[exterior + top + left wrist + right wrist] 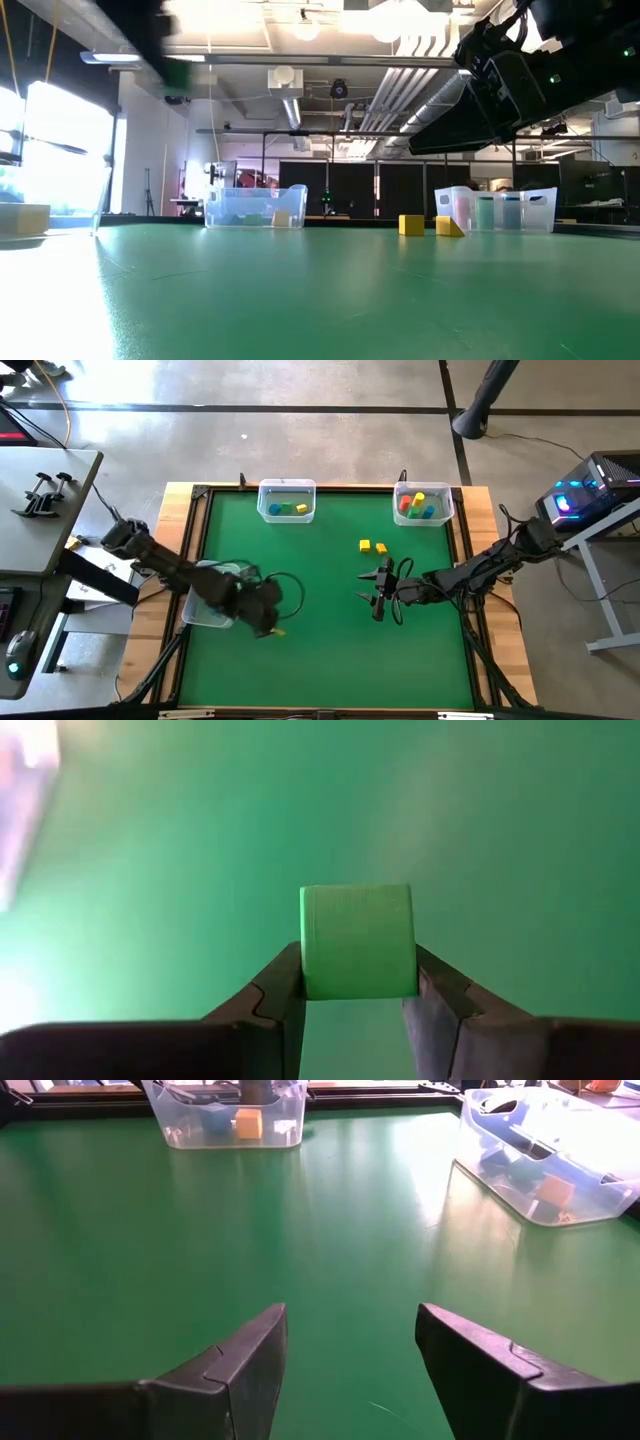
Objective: Sort blocks by size
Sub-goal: Put the green square block into the bottom transparent bin
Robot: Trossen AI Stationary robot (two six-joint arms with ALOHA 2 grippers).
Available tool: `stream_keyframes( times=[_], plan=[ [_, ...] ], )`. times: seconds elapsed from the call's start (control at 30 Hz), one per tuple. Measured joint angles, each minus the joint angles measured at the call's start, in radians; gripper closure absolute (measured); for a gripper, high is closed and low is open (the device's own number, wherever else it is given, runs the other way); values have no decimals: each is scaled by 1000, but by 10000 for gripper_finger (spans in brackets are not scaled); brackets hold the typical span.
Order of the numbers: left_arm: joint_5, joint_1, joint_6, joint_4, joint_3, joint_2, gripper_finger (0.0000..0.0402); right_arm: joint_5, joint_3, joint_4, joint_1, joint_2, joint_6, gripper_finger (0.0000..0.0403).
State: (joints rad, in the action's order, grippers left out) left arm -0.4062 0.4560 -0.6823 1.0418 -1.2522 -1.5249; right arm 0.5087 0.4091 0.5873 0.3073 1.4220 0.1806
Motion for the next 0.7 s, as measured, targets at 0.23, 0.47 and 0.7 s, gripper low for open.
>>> stream_keyframes(
  times=[0.23, 0.47, 0.7],
  plan=[
    [256, 105, -512, 390, 21, 20, 299, 3, 0, 9, 0, 0, -5, 181],
    [305, 75, -645, 428, 172, 186, 299, 3, 0, 12, 0, 0, -6, 181],
    [342, -20, -742, 387, 408, 375, 299, -4, 0, 12, 0, 0, -9, 181]
  ],
)
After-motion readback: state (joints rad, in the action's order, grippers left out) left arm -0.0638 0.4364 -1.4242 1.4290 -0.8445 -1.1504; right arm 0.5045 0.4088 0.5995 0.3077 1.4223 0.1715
